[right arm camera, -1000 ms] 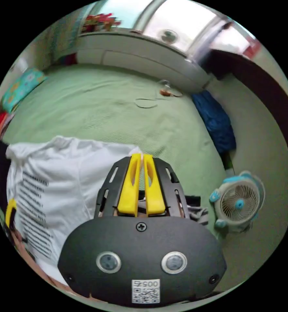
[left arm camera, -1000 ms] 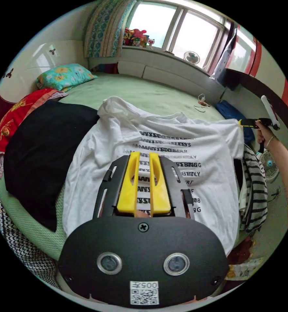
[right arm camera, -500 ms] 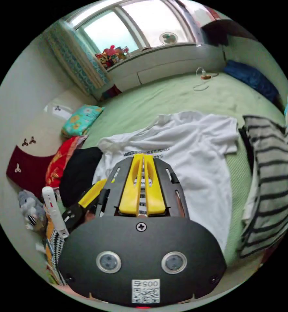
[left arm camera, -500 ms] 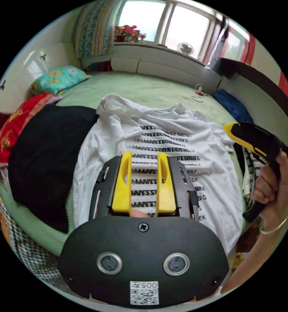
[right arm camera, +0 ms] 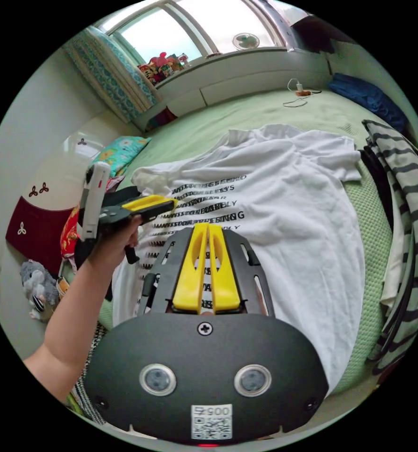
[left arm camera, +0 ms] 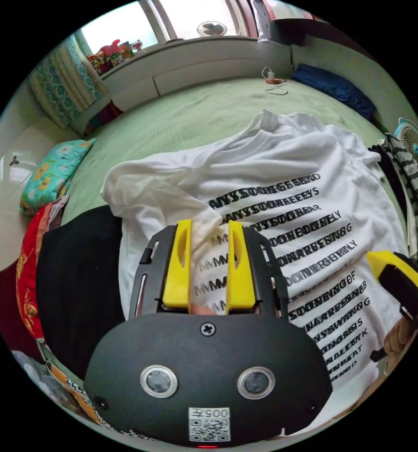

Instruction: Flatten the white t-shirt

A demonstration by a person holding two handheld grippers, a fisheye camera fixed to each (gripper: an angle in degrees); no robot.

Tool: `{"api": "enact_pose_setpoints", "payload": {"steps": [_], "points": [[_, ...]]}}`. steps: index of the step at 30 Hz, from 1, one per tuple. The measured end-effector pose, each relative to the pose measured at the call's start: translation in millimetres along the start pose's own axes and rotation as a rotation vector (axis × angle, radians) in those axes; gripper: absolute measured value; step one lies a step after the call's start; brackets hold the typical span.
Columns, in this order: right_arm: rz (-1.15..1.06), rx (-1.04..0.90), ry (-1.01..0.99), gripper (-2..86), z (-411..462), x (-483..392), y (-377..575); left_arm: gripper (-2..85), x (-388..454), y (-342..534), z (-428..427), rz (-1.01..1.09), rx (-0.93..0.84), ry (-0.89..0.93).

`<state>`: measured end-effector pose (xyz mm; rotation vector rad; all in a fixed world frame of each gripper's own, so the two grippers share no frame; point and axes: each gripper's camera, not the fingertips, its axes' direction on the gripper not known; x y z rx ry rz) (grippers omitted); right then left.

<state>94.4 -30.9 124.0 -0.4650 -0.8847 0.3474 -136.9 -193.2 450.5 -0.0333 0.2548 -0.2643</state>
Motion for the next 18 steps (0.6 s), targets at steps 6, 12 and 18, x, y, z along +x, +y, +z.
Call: {"api": "enact_pose_setpoints", "payload": {"steps": [6, 12, 18], "points": [[-0.002, -0.009, -0.058, -1.0, -6, 9, 13, 1.6, -31, -9, -31, 0.033, -0.041, 0.084], [0.002, -0.023, -0.053, -1.0, -10, 18, 28, 0.4, -84, -16, -79, -0.029, 0.024, 0.041], [-0.004, -0.056, -0.061, -1.0, -10, 20, 46, 0.2, -168, -26, -124, -0.164, 0.022, -0.280]]}}
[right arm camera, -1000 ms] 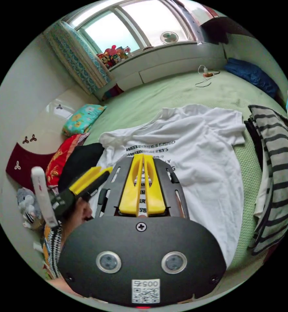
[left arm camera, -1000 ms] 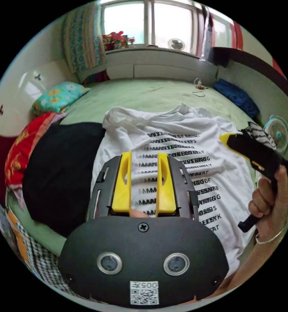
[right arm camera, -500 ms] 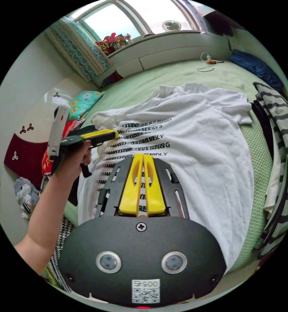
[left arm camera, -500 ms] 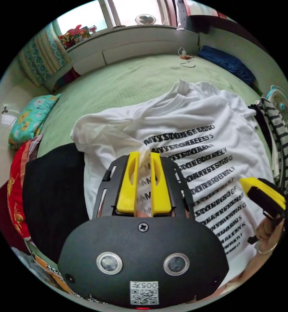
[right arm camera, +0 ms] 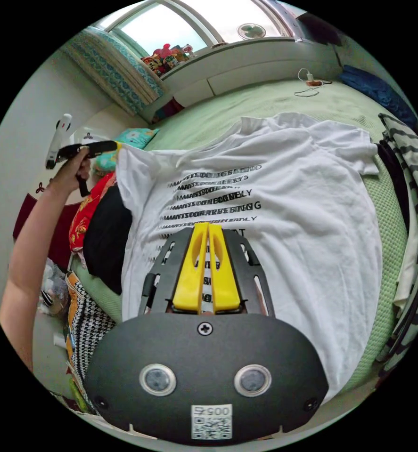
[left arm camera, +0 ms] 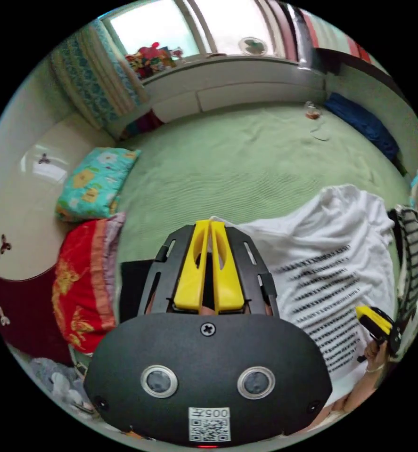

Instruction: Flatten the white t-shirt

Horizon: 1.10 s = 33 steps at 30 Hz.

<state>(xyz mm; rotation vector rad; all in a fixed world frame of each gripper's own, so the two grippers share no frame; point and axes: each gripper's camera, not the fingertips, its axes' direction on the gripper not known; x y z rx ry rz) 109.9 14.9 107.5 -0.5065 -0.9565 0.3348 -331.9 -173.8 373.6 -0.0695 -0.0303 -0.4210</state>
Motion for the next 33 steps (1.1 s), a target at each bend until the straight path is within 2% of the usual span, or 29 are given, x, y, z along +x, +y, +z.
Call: {"api": "enact_pose_setpoints", "payload": {"steps": [3, 6, 7, 11, 16, 18, 21, 24, 26, 29, 33], "points": [[-0.032, -0.007, 0.011, -1.0, 1, -8, 10, 0.2, -48, 6, 7, -0.141, -0.047, -0.069], [-0.057, -0.026, 0.014, -1.0, 4, -14, 20, 0.1, -86, 26, 1, -0.314, -0.007, -0.225], [-0.058, -0.032, 0.016, -1.0, 5, -15, 24, 0.1, -101, 38, -4, -0.361, 0.007, -0.220], [-0.071, -0.017, 0.024, -1.0, 2, -17, 41, 0.0, -134, 86, -21, -0.457, 0.060, -0.026], [-0.144, 0.093, 0.062, -0.9, -11, -21, 63, 0.2, -119, 208, -63, -0.320, 0.037, 0.290], [-0.183, 0.080, 0.076, -0.9, -22, -22, 70, 0.6, -109, 260, -81, -0.265, 0.001, 0.422], [-0.204, 0.107, 0.045, -0.7, -76, -23, 99, 2.0, -96, 343, -114, -0.213, -0.030, 0.568], [-0.290, 0.184, 0.049, 0.1, -131, -17, 156, 3.5, -90, 413, -144, -0.214, -0.023, 0.587], [-0.330, 0.155, 0.206, 1.3, -152, 0, 204, 4.3, -87, 445, -157, -0.211, -0.036, 0.592], [-0.219, 0.074, 0.311, 3.1, -167, 38, 256, 5.4, -86, 487, -172, -0.257, -0.039, 0.631], [-0.119, 0.057, 0.275, 5.5, -177, 62, 311, 8.0, -84, 533, -180, -0.273, -0.052, 0.594]]}}
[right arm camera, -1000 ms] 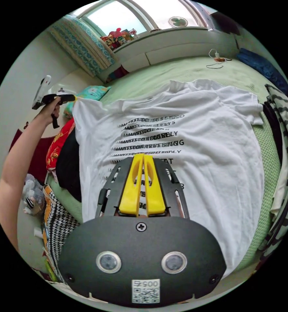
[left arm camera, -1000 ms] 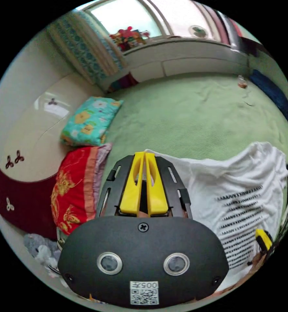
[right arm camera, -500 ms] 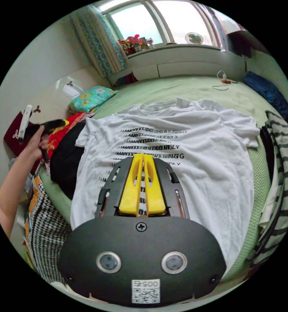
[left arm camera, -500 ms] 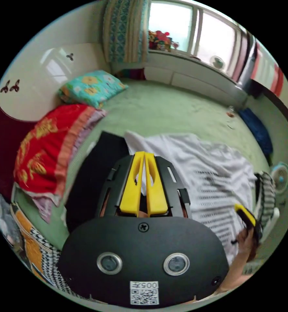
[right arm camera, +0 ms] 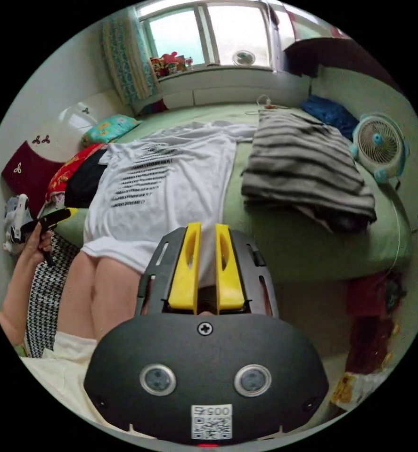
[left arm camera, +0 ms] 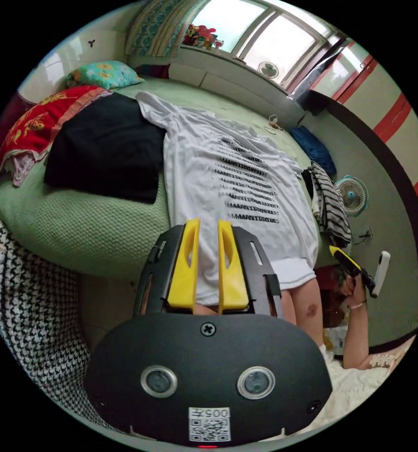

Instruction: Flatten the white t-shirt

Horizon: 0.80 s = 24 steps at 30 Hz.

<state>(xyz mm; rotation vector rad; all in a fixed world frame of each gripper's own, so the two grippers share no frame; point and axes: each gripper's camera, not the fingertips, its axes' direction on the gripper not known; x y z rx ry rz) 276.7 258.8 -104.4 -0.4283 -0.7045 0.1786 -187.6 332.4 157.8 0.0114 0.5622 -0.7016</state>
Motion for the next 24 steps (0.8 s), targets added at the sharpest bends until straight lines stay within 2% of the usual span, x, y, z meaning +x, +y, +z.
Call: {"api": "enact_pose_setpoints", "payload": {"steps": [6, 10, 14, 15, 17, 18, 24], "points": [[-0.054, -0.108, 0.071, 9.7, 14, -22, 44, 13.2, -27, 54, 11, -0.082, -0.112, -0.082], [-0.022, -0.157, 0.105, 9.6, 35, -26, 40, 13.3, -37, 77, 5, -0.125, -0.092, -0.086], [0.019, -0.222, 0.162, 9.0, 60, -31, 36, 12.8, -29, 91, -3, -0.078, -0.125, -0.160], [0.018, -0.228, 0.172, 8.7, 60, -33, 36, 11.9, -26, 95, -6, -0.061, -0.147, -0.185], [-0.013, -0.255, 0.185, 1.3, 54, -40, 37, 8.6, -24, 102, -13, -0.048, -0.178, -0.171], [-0.020, -0.252, 0.163, 0.6, 50, -41, 37, 4.8, -23, 107, -20, -0.049, -0.168, -0.146], [0.018, -0.186, 0.068, -1.6, -9, -34, 38, 2.7, -11, 128, -71, -0.003, -0.135, -0.129]]}}
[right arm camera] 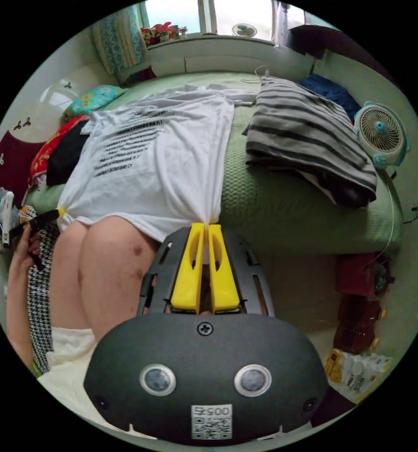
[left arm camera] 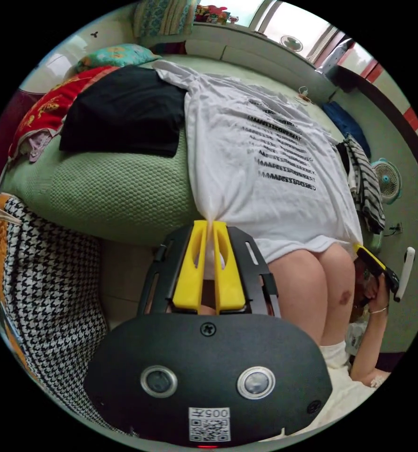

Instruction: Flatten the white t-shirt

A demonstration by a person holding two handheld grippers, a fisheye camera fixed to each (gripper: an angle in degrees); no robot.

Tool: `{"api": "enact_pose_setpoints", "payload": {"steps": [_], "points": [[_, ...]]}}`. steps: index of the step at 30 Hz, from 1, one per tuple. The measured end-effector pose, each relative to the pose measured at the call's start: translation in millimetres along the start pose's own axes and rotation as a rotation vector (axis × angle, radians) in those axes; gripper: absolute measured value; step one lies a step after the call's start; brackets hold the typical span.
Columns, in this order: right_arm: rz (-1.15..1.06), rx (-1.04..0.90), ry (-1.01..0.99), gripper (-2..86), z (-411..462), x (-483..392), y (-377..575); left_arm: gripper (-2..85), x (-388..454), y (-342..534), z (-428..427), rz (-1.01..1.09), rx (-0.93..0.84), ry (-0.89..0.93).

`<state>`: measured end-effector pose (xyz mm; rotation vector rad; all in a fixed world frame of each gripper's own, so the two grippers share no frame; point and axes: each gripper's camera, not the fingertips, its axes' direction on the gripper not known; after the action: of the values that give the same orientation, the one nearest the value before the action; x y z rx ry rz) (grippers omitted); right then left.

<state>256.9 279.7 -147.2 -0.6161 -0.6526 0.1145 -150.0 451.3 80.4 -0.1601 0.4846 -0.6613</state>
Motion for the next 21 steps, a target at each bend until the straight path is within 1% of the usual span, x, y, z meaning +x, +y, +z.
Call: {"api": "enact_pose_setpoints", "payload": {"steps": [2, 7, 10, 13, 17, 20, 21], "points": [[0.019, 0.030, -0.113, -1.6, -28, 10, 2, 2.5, 2, 8, -21, 0.017, 0.028, 0.035], [0.002, 0.096, -0.165, -1.6, -77, 14, -5, 2.1, 5, 19, -79, 0.045, 0.103, 0.115], [0.002, 0.077, -0.186, -1.6, -90, 15, -9, 2.2, 8, 27, -88, 0.063, 0.064, 0.121], [-0.005, 0.027, -0.185, -1.6, -84, 12, -3, 2.4, 8, 43, -72, 0.051, -0.030, 0.152], [0.052, -0.068, -0.191, -1.6, -45, 9, 8, 2.9, 3, 58, -38, -0.028, -0.093, 0.193], [0.047, -0.087, -0.153, -1.4, -15, -2, 9, 3.6, 7, 64, -8, -0.062, -0.130, 0.167], [0.040, -0.098, -0.132, -1.2, -9, -4, 10, 4.0, 11, 68, 3, -0.072, -0.161, 0.125]]}}
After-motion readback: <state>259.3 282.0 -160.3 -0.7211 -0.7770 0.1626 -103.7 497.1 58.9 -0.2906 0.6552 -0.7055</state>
